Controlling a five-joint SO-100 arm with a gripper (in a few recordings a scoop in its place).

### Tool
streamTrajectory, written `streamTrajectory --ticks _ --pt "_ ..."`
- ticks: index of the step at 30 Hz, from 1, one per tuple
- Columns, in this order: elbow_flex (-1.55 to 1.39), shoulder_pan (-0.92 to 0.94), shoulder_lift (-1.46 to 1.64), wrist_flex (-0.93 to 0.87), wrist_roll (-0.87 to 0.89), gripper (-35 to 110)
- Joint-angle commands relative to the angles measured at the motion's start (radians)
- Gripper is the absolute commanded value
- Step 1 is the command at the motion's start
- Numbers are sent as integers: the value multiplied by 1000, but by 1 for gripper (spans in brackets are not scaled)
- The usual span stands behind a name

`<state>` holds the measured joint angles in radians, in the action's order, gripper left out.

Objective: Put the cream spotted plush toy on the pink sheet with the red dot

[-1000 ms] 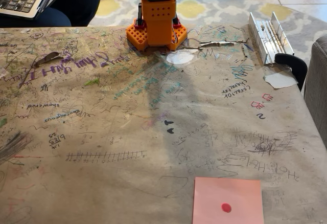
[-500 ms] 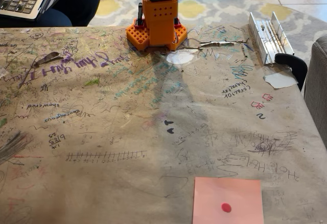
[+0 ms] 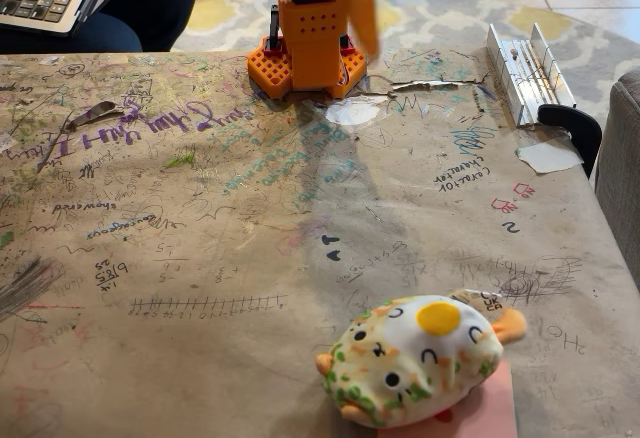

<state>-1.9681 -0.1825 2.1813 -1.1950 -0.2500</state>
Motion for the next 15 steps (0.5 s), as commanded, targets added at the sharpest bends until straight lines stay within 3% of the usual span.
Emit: streamTrajectory --ticks 1,8,15 --pt "-215 -40 268 -6 -60 57" --pt "-634 -120 822 -15 -120 52" --pt "-930 40 1078 18 -8 50"
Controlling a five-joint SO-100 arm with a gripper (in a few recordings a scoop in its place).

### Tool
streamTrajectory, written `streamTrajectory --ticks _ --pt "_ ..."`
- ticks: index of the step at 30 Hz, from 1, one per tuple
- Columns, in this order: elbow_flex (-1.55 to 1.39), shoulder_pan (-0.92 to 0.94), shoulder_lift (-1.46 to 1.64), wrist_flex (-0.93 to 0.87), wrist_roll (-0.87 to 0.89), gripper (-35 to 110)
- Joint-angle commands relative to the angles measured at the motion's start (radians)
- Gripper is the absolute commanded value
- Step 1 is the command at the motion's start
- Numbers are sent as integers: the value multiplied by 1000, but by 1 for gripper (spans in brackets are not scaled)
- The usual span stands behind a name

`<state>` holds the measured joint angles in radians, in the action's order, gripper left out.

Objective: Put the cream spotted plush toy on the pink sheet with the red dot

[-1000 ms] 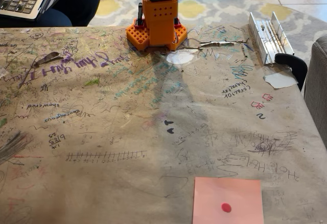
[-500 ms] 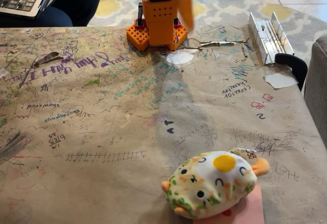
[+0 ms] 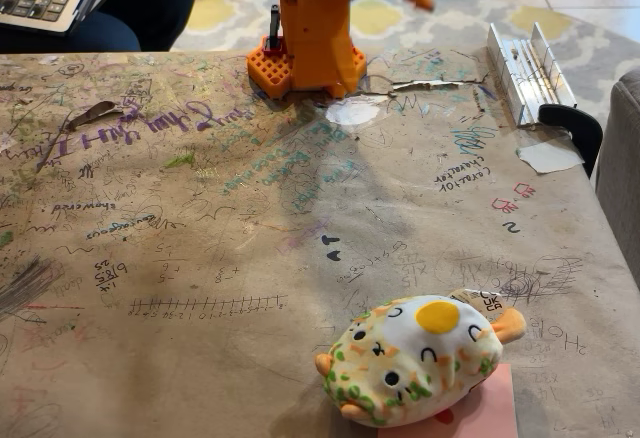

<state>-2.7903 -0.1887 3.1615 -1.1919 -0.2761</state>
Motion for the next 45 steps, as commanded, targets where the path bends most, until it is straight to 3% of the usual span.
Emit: streamTrajectory --ticks 1,6,14,18,30,34,37,40,45 --pt "-161 74 173 14 41 49" --pt "-275 195 210 51 176 47" --pt "-270 279 212 25 239 50" --pt "-267 356 212 5 302 43" --pt "-267 351 212 5 299 48" --pt "-267 328 212 6 282 26" --pt "-267 313 212 6 268 23" --pt "-267 245 212 6 212 2" --pt "-267 225 212 5 192 0"
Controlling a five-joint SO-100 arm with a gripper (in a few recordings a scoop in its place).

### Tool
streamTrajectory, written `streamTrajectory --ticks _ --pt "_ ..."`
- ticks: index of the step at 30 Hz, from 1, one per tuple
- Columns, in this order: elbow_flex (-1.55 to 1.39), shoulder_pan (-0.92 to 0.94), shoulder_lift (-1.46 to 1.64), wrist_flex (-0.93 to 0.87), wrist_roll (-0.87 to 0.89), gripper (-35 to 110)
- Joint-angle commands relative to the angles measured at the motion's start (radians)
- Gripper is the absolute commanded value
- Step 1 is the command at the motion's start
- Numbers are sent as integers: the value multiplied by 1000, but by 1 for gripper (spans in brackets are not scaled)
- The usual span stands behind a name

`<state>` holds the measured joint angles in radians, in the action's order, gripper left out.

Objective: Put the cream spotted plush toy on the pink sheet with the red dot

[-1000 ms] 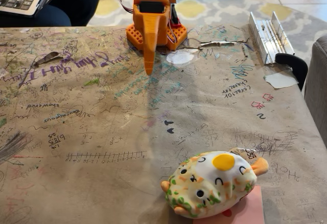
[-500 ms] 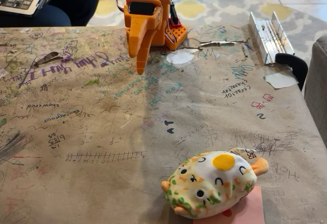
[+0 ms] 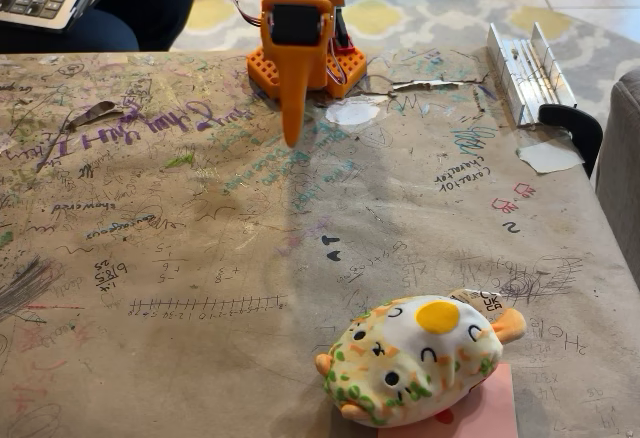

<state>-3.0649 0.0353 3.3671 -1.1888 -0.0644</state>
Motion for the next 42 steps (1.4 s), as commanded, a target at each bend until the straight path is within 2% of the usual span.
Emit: streamTrajectory --ticks 1,6,8,42 --pt "8 2 6 2 -20 0" --pt "8 3 6 2 -18 1" --pt "8 11 6 2 -11 7" --pt "8 -2 6 2 -21 1"
